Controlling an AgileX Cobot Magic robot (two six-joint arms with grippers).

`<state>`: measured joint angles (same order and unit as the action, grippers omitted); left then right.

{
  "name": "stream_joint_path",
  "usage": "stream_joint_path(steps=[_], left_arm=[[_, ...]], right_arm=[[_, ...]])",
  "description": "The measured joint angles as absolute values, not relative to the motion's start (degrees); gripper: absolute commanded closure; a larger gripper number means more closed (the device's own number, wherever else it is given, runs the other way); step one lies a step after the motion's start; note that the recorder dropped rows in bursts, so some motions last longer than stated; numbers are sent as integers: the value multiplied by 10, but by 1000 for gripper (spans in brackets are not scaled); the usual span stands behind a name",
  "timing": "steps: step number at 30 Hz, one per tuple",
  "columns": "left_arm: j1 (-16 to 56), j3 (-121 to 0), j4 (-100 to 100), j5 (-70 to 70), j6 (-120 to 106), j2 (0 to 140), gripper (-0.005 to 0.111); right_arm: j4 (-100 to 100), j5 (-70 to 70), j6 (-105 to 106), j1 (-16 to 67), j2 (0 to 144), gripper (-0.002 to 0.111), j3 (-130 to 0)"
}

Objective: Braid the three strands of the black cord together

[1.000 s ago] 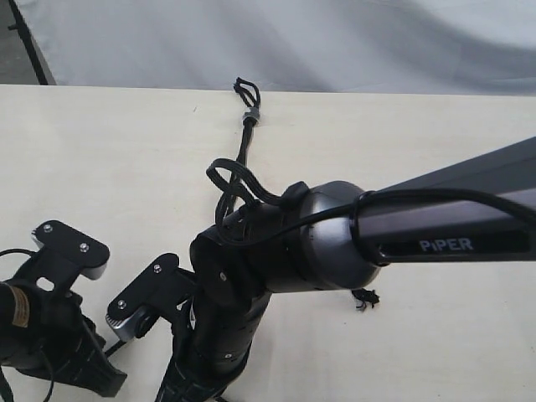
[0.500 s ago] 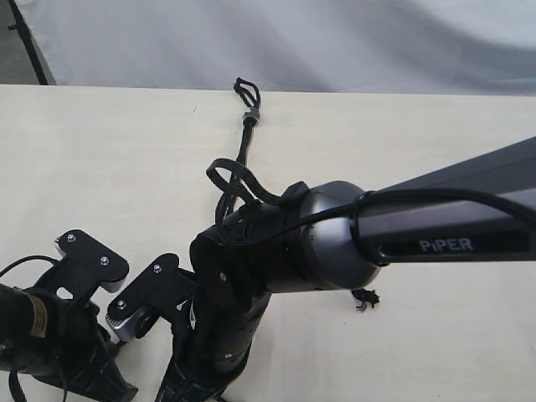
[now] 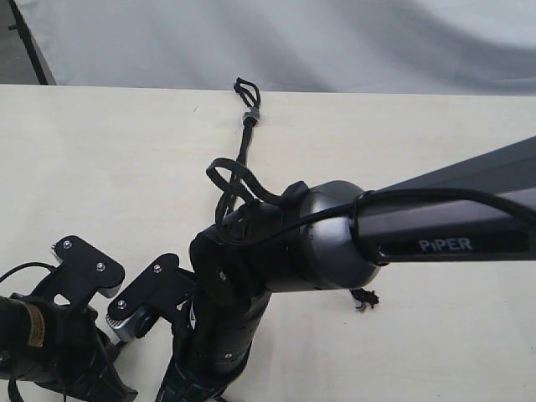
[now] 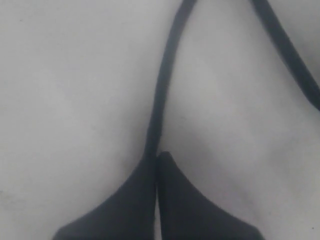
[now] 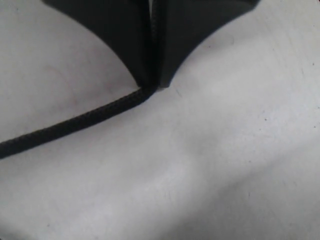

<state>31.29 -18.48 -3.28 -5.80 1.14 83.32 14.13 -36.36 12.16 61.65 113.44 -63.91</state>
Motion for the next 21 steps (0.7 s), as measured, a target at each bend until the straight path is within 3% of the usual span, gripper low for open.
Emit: stream_joint_path(steps=[21], left_arm=[[313, -170, -34, -34, 39, 832, 107]], right_arm=[[141, -394, 122, 616, 1134, 108, -640]])
